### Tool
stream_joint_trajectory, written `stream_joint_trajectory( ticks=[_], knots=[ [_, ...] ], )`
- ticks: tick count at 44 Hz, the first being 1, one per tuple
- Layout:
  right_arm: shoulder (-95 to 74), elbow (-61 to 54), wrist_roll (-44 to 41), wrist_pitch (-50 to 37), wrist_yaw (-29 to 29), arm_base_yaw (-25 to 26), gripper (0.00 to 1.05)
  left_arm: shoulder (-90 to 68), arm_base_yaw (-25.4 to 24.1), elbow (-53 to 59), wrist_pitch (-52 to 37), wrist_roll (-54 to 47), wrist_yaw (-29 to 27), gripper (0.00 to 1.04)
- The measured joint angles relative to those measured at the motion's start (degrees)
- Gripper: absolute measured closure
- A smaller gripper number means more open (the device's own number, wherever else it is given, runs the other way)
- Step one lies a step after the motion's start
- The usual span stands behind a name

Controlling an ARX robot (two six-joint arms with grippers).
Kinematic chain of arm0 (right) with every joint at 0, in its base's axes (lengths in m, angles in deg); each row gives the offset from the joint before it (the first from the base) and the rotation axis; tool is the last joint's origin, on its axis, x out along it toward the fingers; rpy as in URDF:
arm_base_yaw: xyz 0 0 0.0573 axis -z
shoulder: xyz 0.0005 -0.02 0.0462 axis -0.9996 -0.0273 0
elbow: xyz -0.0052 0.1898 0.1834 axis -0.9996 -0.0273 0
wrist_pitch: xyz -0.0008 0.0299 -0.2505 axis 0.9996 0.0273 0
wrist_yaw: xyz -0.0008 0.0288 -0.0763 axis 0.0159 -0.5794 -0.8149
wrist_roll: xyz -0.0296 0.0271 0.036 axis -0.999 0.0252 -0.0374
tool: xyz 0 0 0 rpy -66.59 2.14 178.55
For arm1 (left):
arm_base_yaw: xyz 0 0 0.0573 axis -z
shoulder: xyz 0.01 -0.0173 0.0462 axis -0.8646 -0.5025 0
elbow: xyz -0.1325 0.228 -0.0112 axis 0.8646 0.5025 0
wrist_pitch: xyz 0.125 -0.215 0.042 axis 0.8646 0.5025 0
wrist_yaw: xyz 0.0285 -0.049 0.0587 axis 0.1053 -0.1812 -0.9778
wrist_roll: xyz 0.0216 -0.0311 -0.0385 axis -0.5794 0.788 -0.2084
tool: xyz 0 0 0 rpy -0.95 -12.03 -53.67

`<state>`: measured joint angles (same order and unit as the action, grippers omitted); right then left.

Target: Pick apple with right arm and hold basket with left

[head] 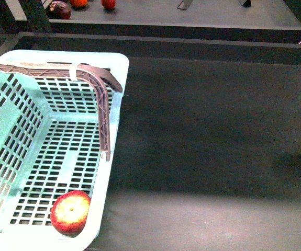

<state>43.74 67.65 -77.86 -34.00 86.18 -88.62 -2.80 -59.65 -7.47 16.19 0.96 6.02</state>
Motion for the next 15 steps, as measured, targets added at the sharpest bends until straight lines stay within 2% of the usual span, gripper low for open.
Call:
stream_joint_trajectory(
  ticks=[12, 15],
  knots=[
    [0.0, 0.0, 0.0, 0.0, 0.0, 0.0, 0.09, 0.0, 0.0, 0.0, 0.0, -0.02, 0.0, 0.06],
    [0.0, 0.0, 0.0, 0.0, 0.0, 0.0, 0.09, 0.0, 0.0, 0.0, 0.0, -0.09, 0.0, 0.07]
  ],
)
